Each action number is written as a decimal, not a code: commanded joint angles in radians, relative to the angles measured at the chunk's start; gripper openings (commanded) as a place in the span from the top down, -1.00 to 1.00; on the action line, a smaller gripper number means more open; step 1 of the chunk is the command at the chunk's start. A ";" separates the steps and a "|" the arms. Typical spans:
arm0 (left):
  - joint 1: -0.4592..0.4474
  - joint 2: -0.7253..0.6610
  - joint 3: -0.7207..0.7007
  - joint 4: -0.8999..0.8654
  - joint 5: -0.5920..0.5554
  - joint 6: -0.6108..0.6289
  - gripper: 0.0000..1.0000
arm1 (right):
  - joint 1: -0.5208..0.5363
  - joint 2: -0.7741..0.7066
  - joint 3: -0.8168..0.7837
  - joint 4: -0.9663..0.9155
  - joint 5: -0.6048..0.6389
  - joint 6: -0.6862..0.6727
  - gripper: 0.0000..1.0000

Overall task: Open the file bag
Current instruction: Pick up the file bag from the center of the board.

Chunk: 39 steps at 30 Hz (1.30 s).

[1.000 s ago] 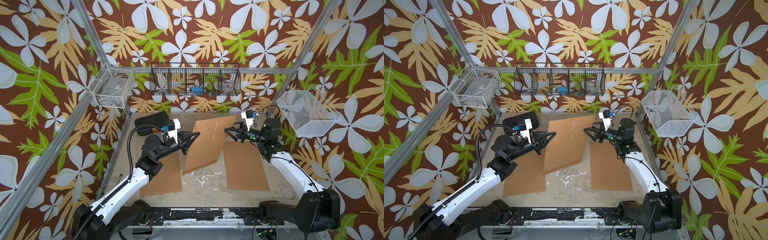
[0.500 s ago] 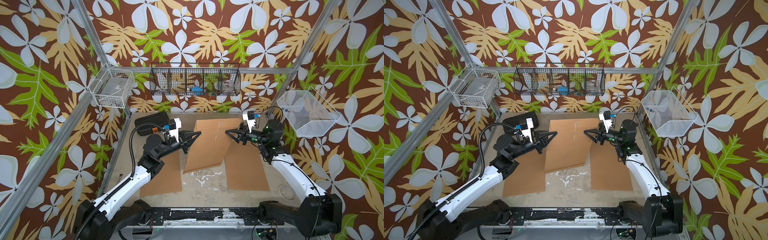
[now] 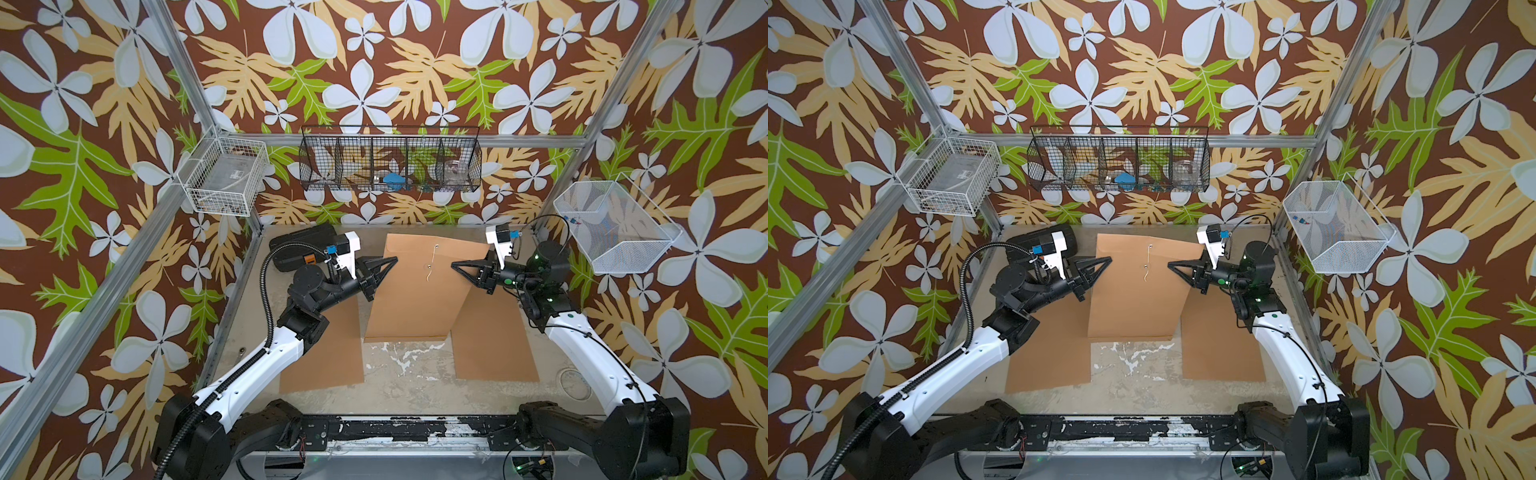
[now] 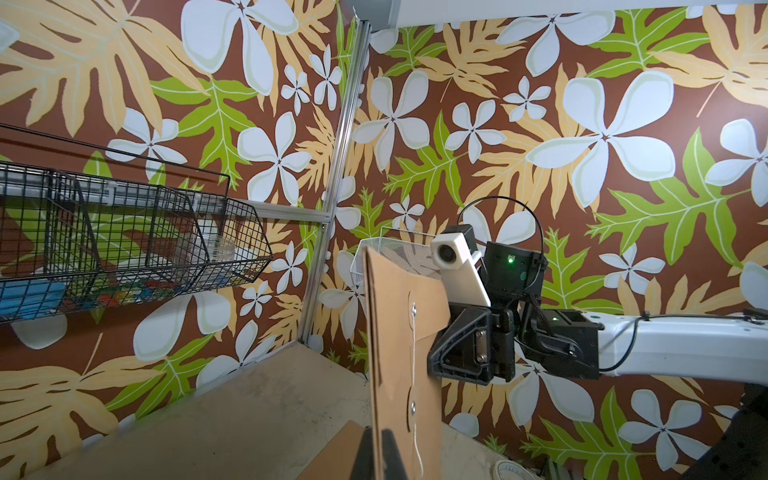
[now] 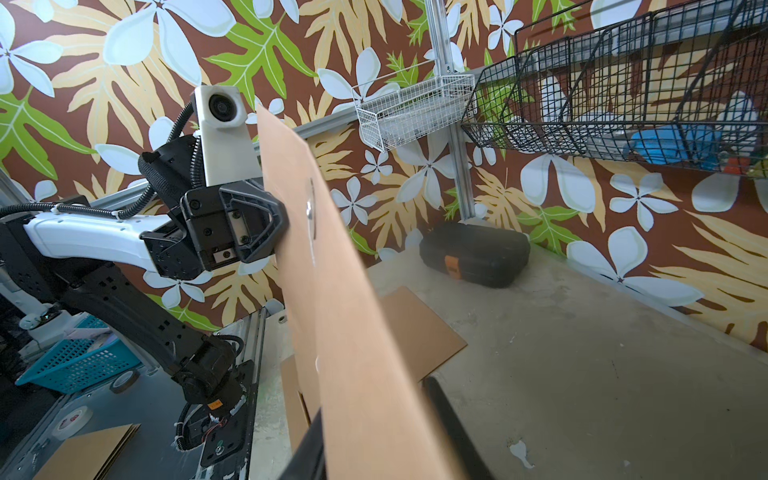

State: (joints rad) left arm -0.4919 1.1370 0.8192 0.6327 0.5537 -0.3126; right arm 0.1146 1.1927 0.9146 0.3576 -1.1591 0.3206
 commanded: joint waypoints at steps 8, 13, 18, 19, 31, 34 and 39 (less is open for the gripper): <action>0.018 0.003 -0.008 0.044 -0.026 -0.001 1.00 | 0.019 -0.005 0.015 -0.040 -0.007 -0.052 0.74; 0.019 0.013 -0.006 0.051 -0.017 -0.015 1.00 | 0.022 -0.014 0.030 -0.073 -0.002 -0.073 0.92; 0.019 0.032 0.000 0.036 0.016 -0.018 0.91 | 0.022 -0.021 0.055 -0.100 -0.001 -0.093 1.00; 0.019 0.037 0.005 0.027 0.025 -0.015 0.87 | 0.023 -0.020 0.063 -0.111 -0.002 -0.100 1.00; 0.019 0.091 0.090 -0.071 0.105 0.026 0.60 | 0.041 -0.008 0.117 -0.211 0.005 -0.160 1.00; 0.019 0.101 0.099 -0.073 0.124 0.020 0.63 | 0.053 -0.007 0.130 -0.242 0.018 -0.184 1.00; 0.019 0.102 0.093 -0.069 0.130 0.014 1.00 | 0.056 -0.006 0.133 -0.245 0.028 -0.184 1.00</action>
State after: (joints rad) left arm -0.4732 1.2415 0.9108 0.5480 0.6609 -0.2985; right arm 0.1661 1.1858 1.0416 0.1127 -1.1427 0.1497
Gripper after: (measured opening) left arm 0.053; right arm 0.049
